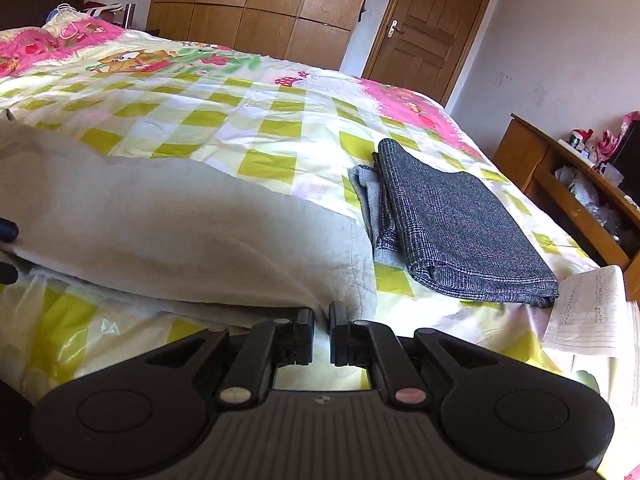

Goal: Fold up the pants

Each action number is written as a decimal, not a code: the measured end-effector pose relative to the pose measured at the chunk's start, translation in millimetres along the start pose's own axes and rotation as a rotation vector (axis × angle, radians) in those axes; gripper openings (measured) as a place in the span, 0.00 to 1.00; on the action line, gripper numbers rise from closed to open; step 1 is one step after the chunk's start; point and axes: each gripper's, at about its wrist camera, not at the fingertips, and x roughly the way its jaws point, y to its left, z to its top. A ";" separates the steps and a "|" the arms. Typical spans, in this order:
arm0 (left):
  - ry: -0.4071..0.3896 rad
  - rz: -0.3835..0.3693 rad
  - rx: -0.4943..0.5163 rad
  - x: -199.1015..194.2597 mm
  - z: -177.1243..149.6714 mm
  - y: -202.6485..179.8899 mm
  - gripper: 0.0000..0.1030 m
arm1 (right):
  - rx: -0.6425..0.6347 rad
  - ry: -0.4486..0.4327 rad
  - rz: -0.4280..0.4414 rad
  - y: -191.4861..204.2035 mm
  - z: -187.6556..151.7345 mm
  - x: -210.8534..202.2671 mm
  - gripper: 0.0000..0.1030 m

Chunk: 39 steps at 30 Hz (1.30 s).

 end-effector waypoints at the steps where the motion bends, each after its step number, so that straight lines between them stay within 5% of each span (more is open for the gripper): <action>1: 0.000 -0.001 0.000 0.2 0.5 -0.4 0.25 | -0.025 0.001 -0.017 1.9 -1.1 1.8 0.22; 7: -0.010 0.007 0.007 0.8 5.7 0.0 0.25 | -0.158 -0.079 -0.147 7.6 6.0 -0.4 0.22; 11: -0.006 0.013 0.014 1.6 5.5 0.1 0.25 | -0.137 -0.001 -0.145 -2.3 -0.2 5.3 0.26; 16: -0.006 0.008 0.002 -0.2 3.6 1.2 0.26 | 0.147 0.082 -0.045 -31.6 -13.4 -13.1 0.30; 25: -0.006 -0.004 -0.006 0.2 2.7 -0.5 0.26 | 1.031 0.083 0.268 -91.4 -45.7 2.0 0.49; 29: -0.008 -0.002 -0.006 1.0 3.1 -0.2 0.26 | 1.100 0.056 0.293 -86.2 -43.0 21.6 0.51; 32: -0.014 0.006 -0.020 2.0 3.7 3.7 0.26 | 1.195 0.023 0.397 -79.1 -41.0 32.1 0.52; 33: -0.015 0.008 -0.032 2.7 3.8 5.3 0.26 | 1.212 0.031 0.406 -75.6 -40.3 37.1 0.49; 34: -0.013 0.009 -0.043 3.9 4.1 7.0 0.27 | 1.222 0.052 0.400 -72.3 -38.8 43.6 0.25; 35: -0.011 0.014 -0.051 5.2 4.3 8.2 0.27 | 1.231 0.085 0.390 -70.3 -36.7 49.9 0.21; 39: -0.044 0.052 -0.064 0.1 7.6 9.2 0.28 | 1.216 -0.003 0.352 -86.6 -28.9 31.6 0.20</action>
